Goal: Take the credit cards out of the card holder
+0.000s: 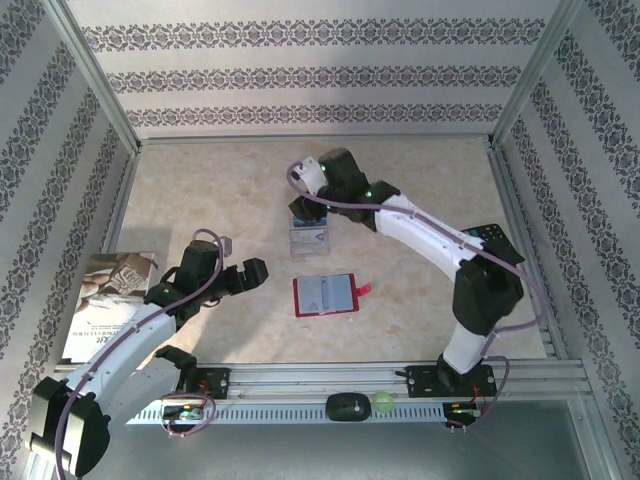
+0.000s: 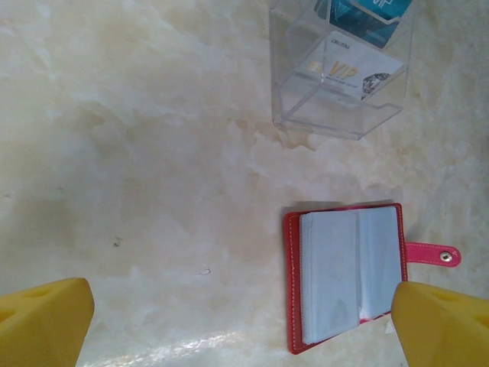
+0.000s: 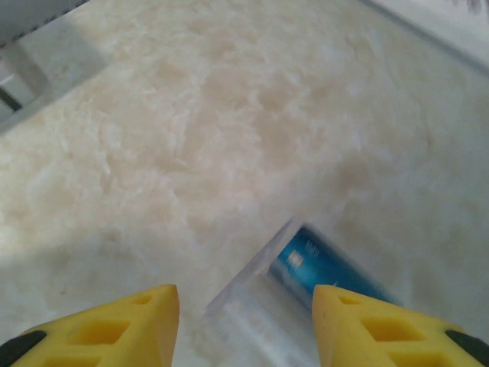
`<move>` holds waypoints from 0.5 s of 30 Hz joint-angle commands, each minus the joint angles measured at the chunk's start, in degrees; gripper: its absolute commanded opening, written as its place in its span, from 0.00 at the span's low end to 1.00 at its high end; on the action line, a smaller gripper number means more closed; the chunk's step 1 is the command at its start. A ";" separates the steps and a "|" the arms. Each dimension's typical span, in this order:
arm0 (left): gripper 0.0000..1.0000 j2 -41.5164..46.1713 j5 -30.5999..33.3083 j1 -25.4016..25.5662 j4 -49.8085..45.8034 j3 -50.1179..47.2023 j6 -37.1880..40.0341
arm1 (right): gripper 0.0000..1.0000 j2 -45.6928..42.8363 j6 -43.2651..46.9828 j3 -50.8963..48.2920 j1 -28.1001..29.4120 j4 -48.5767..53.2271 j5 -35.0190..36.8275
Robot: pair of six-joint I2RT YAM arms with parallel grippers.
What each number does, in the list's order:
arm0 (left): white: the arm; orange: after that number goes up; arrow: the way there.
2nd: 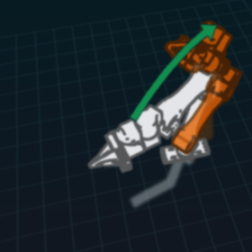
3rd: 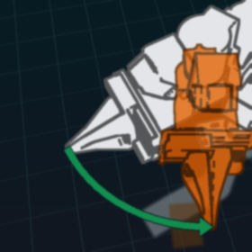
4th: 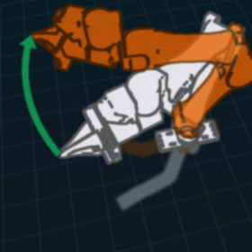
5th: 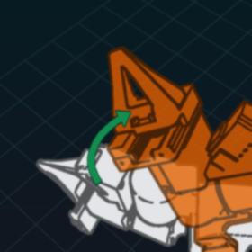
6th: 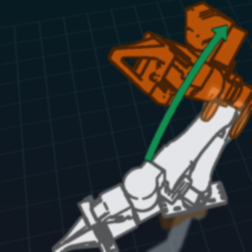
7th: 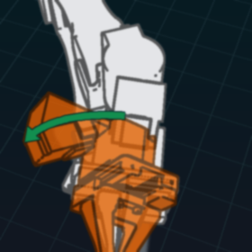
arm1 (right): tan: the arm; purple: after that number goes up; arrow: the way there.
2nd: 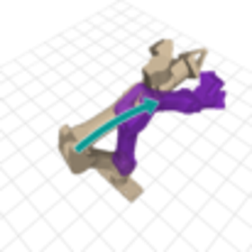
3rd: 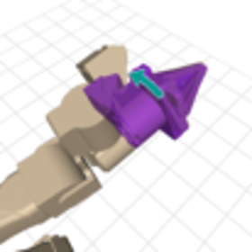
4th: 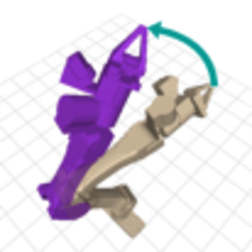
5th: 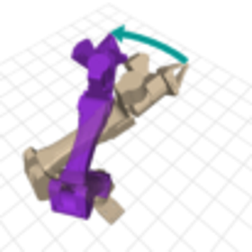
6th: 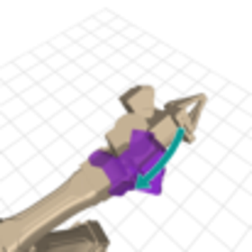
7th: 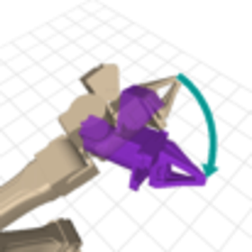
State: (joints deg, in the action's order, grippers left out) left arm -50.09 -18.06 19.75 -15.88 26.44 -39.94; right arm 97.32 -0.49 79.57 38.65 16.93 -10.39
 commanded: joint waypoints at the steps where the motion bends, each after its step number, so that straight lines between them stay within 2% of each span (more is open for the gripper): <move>1: 0.99 1.10 -2.76 -0.57 6.13 -2.06 -2.80 | 0.51 -5.26 -18.73 -9.03 2.21 -3.40 7.23; 3: 0.97 1.85 -2.55 -0.52 5.73 -2.76 -2.81 | 0.51 -7.63 -20.21 -13.20 3.96 -0.92 8.49; 7: 0.97 3.75 -2.60 -0.42 6.26 -5.67 -3.76 | 0.51 -8.65 -20.74 -18.07 11.01 6.35 14.41; 10: 0.97 4.20 -3.32 -0.46 7.72 -7.42 -4.54 | 0.51 -6.80 -22.24 -19.70 16.05 8.56 17.07; 15: 0.97 4.12 -4.41 -0.42 8.69 -8.33 -4.44 | 0.48 -1.53 -23.37 -18.73 21.05 11.00 19.50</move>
State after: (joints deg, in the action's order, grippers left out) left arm -46.54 -21.04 19.75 -10.33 18.50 -43.66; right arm 93.23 -21.61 60.55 58.22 24.38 4.43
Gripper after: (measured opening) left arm 0.969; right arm 0.483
